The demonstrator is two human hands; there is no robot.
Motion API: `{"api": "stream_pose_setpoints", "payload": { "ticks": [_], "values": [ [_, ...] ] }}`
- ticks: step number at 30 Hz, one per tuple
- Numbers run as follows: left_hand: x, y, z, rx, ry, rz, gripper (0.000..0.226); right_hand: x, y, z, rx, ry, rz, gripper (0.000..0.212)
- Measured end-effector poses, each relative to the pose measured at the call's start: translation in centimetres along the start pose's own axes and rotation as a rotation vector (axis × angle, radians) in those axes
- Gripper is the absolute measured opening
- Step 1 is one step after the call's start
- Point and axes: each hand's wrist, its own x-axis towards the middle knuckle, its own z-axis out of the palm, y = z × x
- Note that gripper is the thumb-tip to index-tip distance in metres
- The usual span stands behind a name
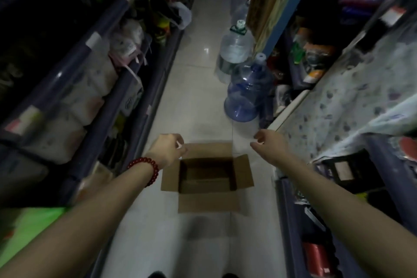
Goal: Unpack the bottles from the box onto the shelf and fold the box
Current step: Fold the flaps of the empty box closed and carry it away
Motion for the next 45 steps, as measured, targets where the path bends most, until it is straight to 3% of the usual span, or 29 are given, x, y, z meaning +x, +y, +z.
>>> {"api": "stream_pose_setpoints", "payload": {
  "ticks": [12, 17, 21, 27, 30, 36, 40, 45],
  "values": [
    [13.0, -16.1, 21.0, 0.027, 0.112, -0.080, 0.026, 8.4, 12.5, 23.7, 0.078, 0.014, 0.010, 0.015],
    [17.4, -20.4, 26.5, 0.095, 0.180, -0.065, 0.030, 10.3, 15.9, 29.6, 0.071, 0.077, -0.053, 0.023],
    [19.0, -22.5, 28.7, 0.096, 0.271, -0.150, 0.049, 11.3, 18.4, 32.0, -0.004, 0.187, -0.071, 0.029],
    [19.4, -25.4, 30.9, -0.126, 0.254, -0.323, 0.069, 12.2, 21.8, 33.6, -0.050, 0.214, 0.089, 0.070],
    [19.1, -24.7, 31.8, -0.232, 0.285, -0.277, 0.062, 12.2, 22.2, 34.3, 0.006, 0.189, 0.086, 0.074],
    [17.4, -20.6, 32.7, -0.148, 0.466, -0.021, 0.063, 11.6, 21.6, 35.7, 0.104, 0.187, 0.010, 0.073],
    [16.5, -17.4, 34.4, -0.237, 0.275, 0.187, 0.062, 11.4, 21.6, 35.7, 0.185, 0.212, -0.006, 0.073],
    [16.8, -16.7, 37.3, -0.324, 0.109, 0.132, 0.064, 10.8, 21.4, 35.2, 0.332, 0.252, -0.108, 0.065]
  ]
}}
